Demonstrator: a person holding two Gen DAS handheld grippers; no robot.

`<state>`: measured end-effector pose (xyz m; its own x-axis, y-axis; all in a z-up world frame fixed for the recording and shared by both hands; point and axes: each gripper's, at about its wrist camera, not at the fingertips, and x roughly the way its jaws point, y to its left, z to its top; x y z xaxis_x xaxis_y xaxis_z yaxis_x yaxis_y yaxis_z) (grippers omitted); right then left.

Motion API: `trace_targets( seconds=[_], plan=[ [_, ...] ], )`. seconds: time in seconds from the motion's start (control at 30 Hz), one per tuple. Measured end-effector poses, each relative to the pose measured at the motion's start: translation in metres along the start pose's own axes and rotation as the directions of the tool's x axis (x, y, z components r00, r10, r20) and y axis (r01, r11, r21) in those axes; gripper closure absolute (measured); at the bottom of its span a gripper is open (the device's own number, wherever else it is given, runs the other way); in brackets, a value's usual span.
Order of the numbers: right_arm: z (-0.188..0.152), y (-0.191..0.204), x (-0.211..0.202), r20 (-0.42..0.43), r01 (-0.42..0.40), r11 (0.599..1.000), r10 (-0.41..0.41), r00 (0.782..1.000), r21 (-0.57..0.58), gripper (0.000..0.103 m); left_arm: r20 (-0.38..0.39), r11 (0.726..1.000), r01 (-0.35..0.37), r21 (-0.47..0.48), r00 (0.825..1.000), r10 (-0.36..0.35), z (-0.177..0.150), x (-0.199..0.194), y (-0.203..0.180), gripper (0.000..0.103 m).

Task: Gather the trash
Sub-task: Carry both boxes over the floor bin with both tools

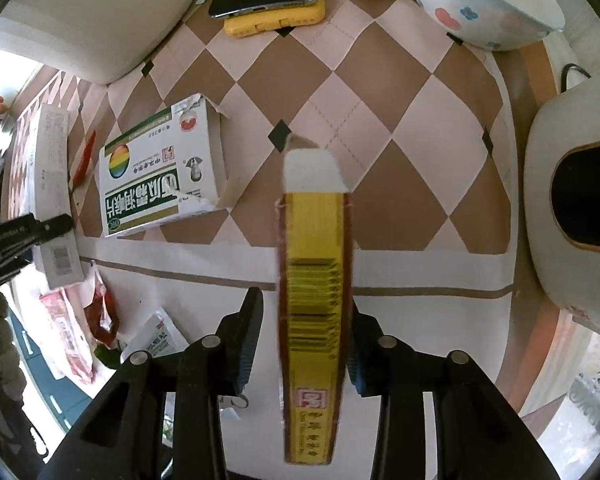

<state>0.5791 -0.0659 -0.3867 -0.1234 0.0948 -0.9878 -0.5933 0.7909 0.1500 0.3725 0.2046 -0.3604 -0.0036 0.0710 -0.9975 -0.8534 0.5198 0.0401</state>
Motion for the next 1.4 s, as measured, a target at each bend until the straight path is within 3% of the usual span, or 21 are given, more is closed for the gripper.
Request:
trace_targets(
  seconds=[0.03,0.33,0.53,0.8,0.97,1.13,1.27,1.4],
  plan=[
    [-0.001,0.003,0.001,0.016,0.006,1.0,-0.006,1.0,-0.004,0.081,0.024,1.0,-0.018,0.015,1.0,0.018,-0.001,-0.006,-0.002,0.072],
    [-0.004,0.052,-0.027,0.163,0.026,0.997,-0.015,0.986,-0.068,0.081,0.217,0.993,-0.107,0.05,0.972,0.094,-0.032,-0.067,-0.003,0.073],
    [-0.008,0.104,-0.041,0.22,0.002,0.99,0.029,0.975,-0.138,0.081,0.321,0.992,-0.122,0.023,0.941,0.108,-0.048,-0.096,0.031,0.073],
    [-0.043,0.187,-0.069,0.281,-0.008,0.959,0.09,0.955,-0.282,0.081,0.418,0.992,-0.097,-0.075,0.9,0.12,-0.097,-0.144,0.113,0.073],
    [-0.084,0.247,-0.092,0.3,-0.027,0.92,0.156,0.941,-0.392,0.081,0.433,0.984,-0.077,-0.16,0.89,0.14,-0.143,-0.159,0.184,0.073],
    [-0.142,0.331,-0.087,0.281,-0.04,0.864,0.207,0.937,-0.502,0.081,0.414,0.959,-0.066,-0.275,0.892,0.18,-0.207,-0.158,0.277,0.073],
    [-0.21,0.4,-0.07,0.233,-0.061,0.807,0.241,0.942,-0.587,0.081,0.36,0.92,-0.065,-0.387,0.908,0.216,-0.267,-0.142,0.36,0.073],
    [-0.293,0.473,-0.022,0.15,-0.071,0.723,0.237,0.96,-0.687,0.081,0.257,0.86,-0.074,-0.504,0.938,0.232,-0.327,-0.1,0.446,0.073]
  ],
)
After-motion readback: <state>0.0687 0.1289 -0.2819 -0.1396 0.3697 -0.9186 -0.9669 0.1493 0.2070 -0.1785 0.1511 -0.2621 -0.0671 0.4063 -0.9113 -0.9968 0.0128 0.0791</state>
